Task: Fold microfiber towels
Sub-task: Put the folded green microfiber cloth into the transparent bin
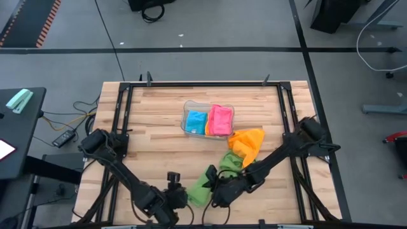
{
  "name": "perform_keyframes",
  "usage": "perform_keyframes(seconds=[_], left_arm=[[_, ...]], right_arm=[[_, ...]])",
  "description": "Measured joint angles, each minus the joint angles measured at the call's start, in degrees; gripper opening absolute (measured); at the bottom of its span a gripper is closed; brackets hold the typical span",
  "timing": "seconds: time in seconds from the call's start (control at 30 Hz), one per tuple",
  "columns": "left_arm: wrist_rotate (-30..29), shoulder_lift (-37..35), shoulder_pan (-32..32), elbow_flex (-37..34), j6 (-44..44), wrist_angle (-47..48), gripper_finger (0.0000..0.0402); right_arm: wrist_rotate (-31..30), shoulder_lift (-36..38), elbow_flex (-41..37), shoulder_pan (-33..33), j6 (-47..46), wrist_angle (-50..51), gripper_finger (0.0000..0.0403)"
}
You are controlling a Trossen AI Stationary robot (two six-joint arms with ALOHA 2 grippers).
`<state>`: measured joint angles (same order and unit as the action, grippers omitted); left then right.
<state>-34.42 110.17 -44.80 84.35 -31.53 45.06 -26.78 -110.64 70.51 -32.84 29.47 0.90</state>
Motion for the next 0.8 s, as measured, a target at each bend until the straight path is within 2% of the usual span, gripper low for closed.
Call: perform_keyframes(seconds=[0.17, 0.37, 0.47, 0.57, 0.8], left_arm=[[-7.8, -0.1, -1.1, 0.0, 2.4, 1.3, 0.0176], [-23.4, -2.4, -2.3, 0.0, 4.9, 0.3, 0.0196], [-31.1, -3.4, -2.5, 0.1, 10.9, -4.9, 0.0203], [-32.1, -4.2, -1.8, 0.1, 23.4, -14.7, 0.021], [-29.0, -4.8, 0.2, 0.1, 48.5, -39.0, 0.0233]], right_arm=[[5.0, 6.2, 0.1, -0.3, -5.5, 1.2, 0.0045], [11.6, 13.8, 0.1, -0.3, -14.4, 3.7, 0.0044], [15.1, 16.7, 0.1, -0.3, -17.4, 2.8, 0.0044], [16.9, 18.7, 0.1, -0.3, -19.6, 1.1, 0.0044], [19.2, 22.9, 0.1, -1.5, -22.8, -3.6, 0.0044]])
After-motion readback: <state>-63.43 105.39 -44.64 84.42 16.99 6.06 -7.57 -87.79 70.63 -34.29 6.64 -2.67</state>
